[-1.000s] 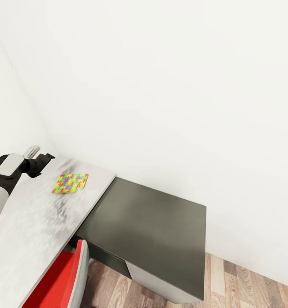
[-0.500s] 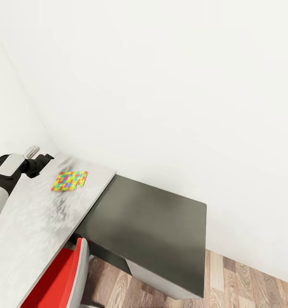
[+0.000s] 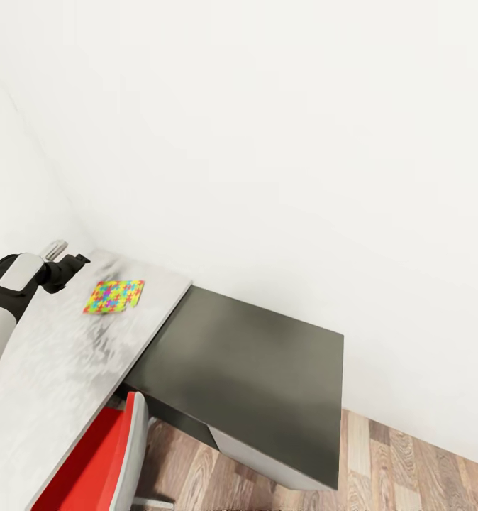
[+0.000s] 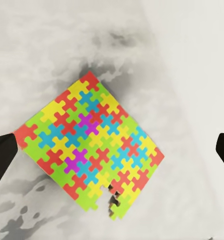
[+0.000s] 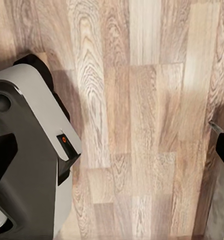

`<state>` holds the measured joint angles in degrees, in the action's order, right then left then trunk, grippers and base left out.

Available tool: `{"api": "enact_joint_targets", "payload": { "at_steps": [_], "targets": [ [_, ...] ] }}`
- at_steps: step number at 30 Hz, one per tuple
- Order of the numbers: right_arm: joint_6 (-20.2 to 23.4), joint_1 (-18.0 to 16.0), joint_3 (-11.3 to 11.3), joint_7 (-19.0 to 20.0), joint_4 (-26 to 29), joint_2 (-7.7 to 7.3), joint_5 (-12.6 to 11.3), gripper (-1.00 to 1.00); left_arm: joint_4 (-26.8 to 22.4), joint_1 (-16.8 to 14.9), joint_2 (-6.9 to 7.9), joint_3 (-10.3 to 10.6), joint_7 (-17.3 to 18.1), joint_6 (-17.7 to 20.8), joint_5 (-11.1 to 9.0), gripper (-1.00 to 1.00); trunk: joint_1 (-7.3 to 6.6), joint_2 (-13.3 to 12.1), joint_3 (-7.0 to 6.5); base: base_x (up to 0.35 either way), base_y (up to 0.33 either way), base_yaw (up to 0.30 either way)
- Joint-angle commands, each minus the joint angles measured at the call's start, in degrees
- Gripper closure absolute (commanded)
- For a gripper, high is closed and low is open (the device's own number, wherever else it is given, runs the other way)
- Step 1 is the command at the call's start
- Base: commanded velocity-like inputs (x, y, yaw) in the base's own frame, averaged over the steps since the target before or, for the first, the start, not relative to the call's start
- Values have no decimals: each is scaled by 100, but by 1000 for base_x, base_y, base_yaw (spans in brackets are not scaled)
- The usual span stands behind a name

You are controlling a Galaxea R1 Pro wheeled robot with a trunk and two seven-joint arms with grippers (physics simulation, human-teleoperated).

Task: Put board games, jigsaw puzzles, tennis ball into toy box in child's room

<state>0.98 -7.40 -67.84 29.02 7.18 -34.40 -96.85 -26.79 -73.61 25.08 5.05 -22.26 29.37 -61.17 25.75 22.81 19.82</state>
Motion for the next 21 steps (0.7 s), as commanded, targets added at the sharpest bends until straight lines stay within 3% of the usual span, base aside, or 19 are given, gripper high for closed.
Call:
{"api": "enact_joint_targets", "payload": {
  "at_steps": [1,21],
  "targets": [
    [6,-4,-41,22,5,1,-37,-100,-10,-30,6,44,-50,2,-20,-100,3,11,19,0,0,0],
    [-22,1,-14,280,13,34,38,-100,-10,-210,6,43,-50,7,137,-100,3,11,125,0,0,0]
  ]
}}
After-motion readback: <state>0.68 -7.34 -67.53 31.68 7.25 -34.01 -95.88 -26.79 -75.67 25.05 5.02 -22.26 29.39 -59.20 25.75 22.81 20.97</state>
